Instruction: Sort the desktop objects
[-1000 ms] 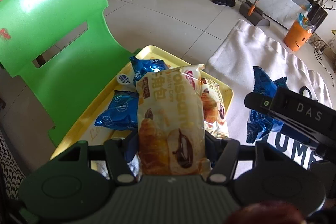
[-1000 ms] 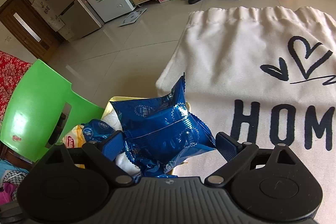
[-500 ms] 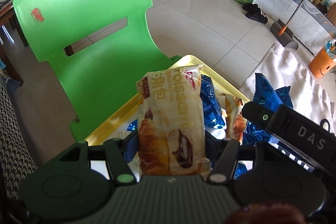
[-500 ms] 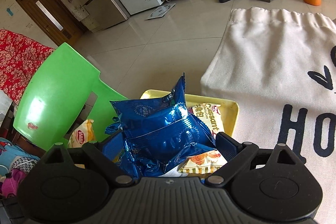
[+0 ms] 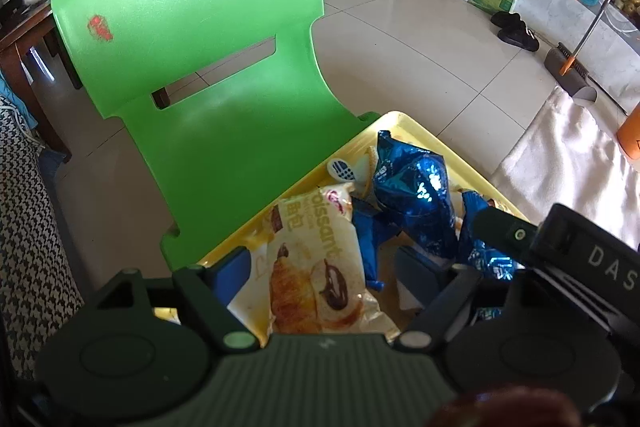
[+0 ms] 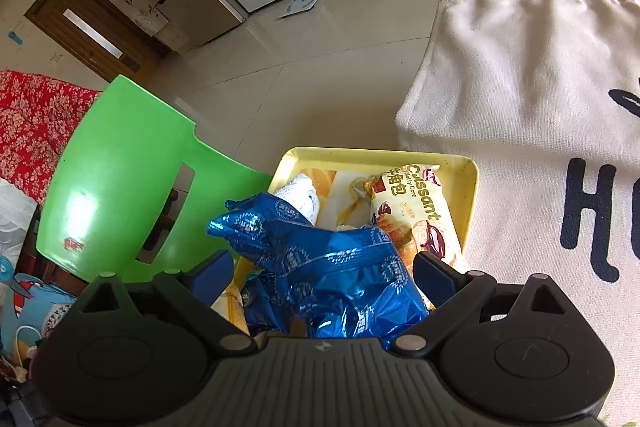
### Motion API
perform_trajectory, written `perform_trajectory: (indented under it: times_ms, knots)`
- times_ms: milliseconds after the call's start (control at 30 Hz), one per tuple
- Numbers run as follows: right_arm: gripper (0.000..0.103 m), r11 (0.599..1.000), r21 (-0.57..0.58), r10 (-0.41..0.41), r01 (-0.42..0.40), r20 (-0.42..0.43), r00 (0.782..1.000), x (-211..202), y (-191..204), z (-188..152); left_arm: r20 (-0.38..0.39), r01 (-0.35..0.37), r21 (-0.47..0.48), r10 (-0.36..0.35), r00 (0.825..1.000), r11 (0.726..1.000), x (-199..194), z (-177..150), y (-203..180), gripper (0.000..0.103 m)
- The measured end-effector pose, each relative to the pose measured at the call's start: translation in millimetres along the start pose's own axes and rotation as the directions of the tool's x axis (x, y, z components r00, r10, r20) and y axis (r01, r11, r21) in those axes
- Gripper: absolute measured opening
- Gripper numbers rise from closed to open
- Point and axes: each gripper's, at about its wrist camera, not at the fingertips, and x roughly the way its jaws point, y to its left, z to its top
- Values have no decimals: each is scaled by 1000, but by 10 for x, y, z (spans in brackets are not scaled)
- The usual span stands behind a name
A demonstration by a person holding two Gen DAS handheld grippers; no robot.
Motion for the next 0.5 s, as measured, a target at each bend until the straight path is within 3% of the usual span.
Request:
perform_trajectory:
  times_ms: [67, 500]
  knots:
    - [97, 1000, -2, 3, -3, 11, 1000, -31, -10, 15, 5, -1, -1, 1, 1000, 1000, -13, 2, -6, 91]
    - [97, 999, -32, -39, 41, 62, 997, -189, -4, 73, 88, 1, 58, -6, 996, 998, -162, 2, -113, 97]
